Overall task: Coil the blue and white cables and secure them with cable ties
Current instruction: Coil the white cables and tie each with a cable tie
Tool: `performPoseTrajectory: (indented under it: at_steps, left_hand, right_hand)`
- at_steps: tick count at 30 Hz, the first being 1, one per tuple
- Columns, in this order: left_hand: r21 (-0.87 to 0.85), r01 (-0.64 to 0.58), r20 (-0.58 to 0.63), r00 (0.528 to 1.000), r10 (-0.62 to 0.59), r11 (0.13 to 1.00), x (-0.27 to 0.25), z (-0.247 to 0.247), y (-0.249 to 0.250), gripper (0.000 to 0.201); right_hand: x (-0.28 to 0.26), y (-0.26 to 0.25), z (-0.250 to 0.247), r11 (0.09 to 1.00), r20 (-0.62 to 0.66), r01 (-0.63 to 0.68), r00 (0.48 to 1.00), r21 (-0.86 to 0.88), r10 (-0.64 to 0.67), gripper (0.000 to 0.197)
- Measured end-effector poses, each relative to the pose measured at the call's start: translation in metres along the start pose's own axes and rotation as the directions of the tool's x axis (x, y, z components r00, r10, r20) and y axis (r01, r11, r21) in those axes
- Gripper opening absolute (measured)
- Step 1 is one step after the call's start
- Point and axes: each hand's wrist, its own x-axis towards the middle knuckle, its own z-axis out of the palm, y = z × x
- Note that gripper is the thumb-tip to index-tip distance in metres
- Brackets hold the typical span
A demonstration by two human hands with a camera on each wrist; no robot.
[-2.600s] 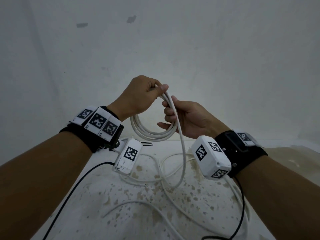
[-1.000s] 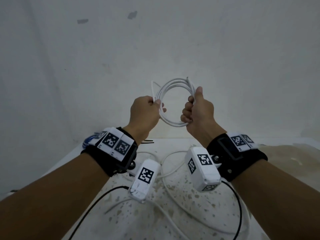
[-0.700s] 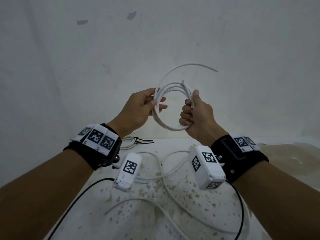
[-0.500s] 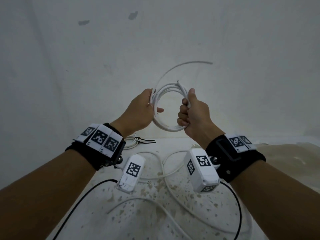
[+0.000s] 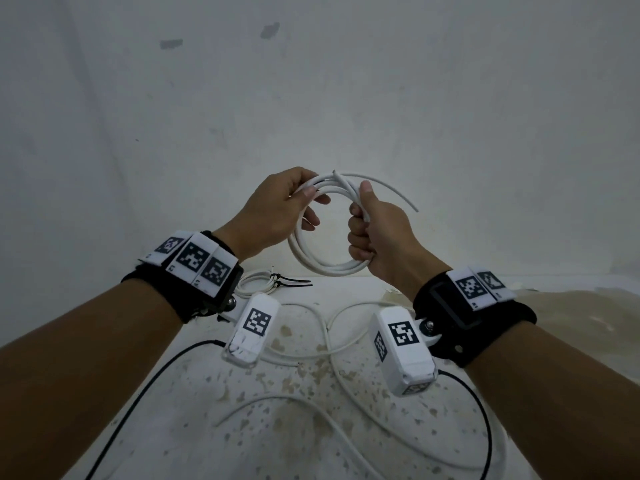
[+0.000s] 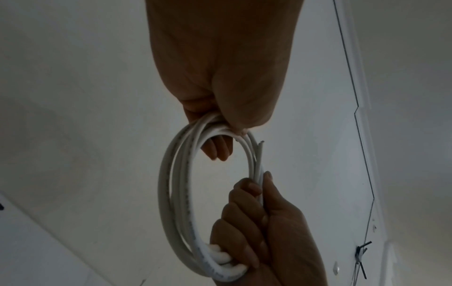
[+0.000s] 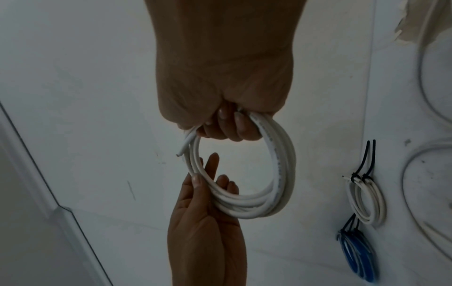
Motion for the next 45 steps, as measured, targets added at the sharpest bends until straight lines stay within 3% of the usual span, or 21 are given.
performPoseTrajectory:
  at_steps: [6, 11, 14, 16, 21, 26, 30, 33, 35, 39, 43, 45]
  left_hand:
    - [-0.007, -0.046, 0.019, 0.999, 0.046, 0.999, 0.002, -0.005, 0.001, 0.024]
    - [-0.118, 0.001, -0.064, 0.998, -0.008, 0.993, 0.001, -0.003, -0.002, 0.019]
    - [0.094, -0.042, -0.035, 0.998, 0.046, 0.995, 0.001, 0.001, -0.003, 0.020]
    - [0.177, -0.045, -0.059, 0.997, 0.056, 0.983, -0.001, 0.007, -0.002, 0.032]
    - [0.004, 0.013, -0.089, 0.996, -0.012, 1.000, 0.000, 0.005, -0.008, 0.035]
    - [-0.043, 0.040, 0.103, 0.994, -0.035, 0.998, 0.003, -0.006, 0.001, 0.034]
    - [-0.198, 0.208, 0.248, 0.956, -0.156, 0.958, 0.004, -0.013, 0.001, 0.035]
    - [-0.187, 0.261, 0.287, 0.937, -0.201, 0.947, 0.007, -0.015, 0.003, 0.036]
    - [-0.158, 0.242, 0.265, 0.944, -0.195, 0.957, 0.008, -0.013, 0.005, 0.040]
    - [-0.030, 0.158, 0.175, 0.973, -0.150, 0.987, 0.006, -0.005, 0.003, 0.072]
    - [0.104, -0.003, 0.072, 0.997, -0.005, 0.995, 0.004, -0.001, -0.005, 0.041]
    - [0.159, -0.077, 0.044, 0.997, 0.071, 0.984, 0.005, -0.001, -0.007, 0.037]
  right_hand:
    - [0.001, -0.001, 0.002, 1.000, 0.013, 0.008, 1.000, -0.010, -0.008, 0.044]
    - [0.001, -0.003, 0.001, 1.000, 0.014, 0.005, 1.000, -0.011, -0.004, 0.042]
    - [0.001, 0.002, 0.001, 1.000, 0.036, -0.005, 0.999, -0.021, 0.006, 0.042]
    - [0.000, 0.005, 0.003, 1.000, 0.054, -0.014, 0.998, -0.028, 0.015, 0.042]
    - [-0.003, 0.009, 0.003, 0.997, 0.128, -0.025, 0.991, -0.078, 0.035, 0.043]
    - [-0.002, 0.012, 0.002, 0.997, 0.137, -0.014, 0.990, -0.078, 0.025, 0.043]
    - [-0.002, 0.015, 0.000, 0.995, 0.139, -0.021, 0.990, -0.094, 0.034, 0.043]
    - [-0.002, 0.018, 0.002, 0.993, 0.143, -0.005, 0.989, -0.119, 0.022, 0.044]
    - [-0.002, 0.018, 0.004, 0.990, 0.143, 0.010, 0.990, -0.139, 0.010, 0.044]
    - [0.000, 0.018, 0.006, 0.987, 0.137, 0.021, 0.991, -0.161, 0.001, 0.044]
    - [0.000, 0.021, 0.004, 0.991, 0.167, 0.016, 0.986, -0.135, 0.007, 0.043]
    - [-0.001, 0.022, 0.000, 0.999, 0.235, -0.025, 0.971, -0.047, 0.036, 0.044]
